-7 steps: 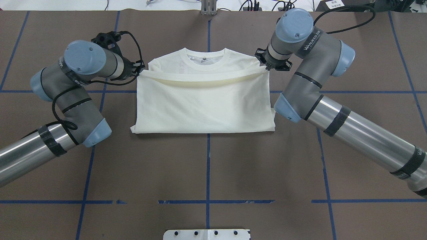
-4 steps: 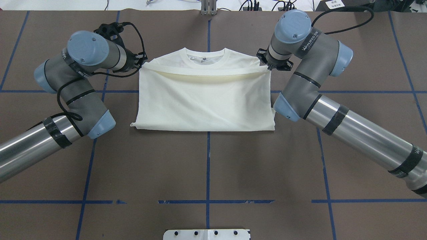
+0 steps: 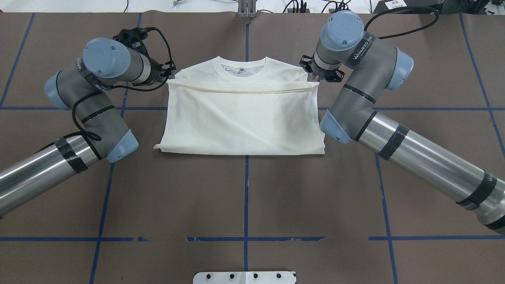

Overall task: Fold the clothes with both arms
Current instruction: 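Lift the hem with both grippers and fold it toward the collar, then release the hem and move the right gripper to the folded shirt's near corner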

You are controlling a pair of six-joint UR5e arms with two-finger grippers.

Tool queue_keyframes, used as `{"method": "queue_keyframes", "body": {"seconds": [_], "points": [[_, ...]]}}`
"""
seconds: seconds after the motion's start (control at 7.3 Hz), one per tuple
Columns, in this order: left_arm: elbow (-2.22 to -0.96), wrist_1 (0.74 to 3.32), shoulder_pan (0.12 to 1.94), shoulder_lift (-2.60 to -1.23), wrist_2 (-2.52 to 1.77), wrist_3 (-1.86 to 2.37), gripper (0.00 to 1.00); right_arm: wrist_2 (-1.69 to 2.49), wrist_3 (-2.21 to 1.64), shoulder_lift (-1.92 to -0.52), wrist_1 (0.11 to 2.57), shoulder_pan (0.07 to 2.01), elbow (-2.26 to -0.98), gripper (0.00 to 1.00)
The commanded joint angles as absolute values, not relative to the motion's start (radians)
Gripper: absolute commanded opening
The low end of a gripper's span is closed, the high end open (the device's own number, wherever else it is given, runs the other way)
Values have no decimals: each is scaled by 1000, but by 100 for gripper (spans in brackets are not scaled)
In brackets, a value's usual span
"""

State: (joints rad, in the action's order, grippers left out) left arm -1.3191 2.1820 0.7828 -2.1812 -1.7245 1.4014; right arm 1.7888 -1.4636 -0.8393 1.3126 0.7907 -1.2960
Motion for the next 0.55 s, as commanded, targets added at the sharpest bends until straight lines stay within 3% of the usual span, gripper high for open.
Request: {"method": "queue_keyframes", "body": {"seconds": [0.0,0.14,0.41], "points": [[-1356,2194,788,-2178,-1732,1404,47,1782,-1479,-851,1312,792,-1354,48],[-1396,2192,790,-2171,-1735,1408,49,1798,-1514,-947,1318,761,-1515,51],[-1490,2184,795,-2126,-1735,1410,50,1789,-1665,-1150,1312,649,-1722,55]]}}
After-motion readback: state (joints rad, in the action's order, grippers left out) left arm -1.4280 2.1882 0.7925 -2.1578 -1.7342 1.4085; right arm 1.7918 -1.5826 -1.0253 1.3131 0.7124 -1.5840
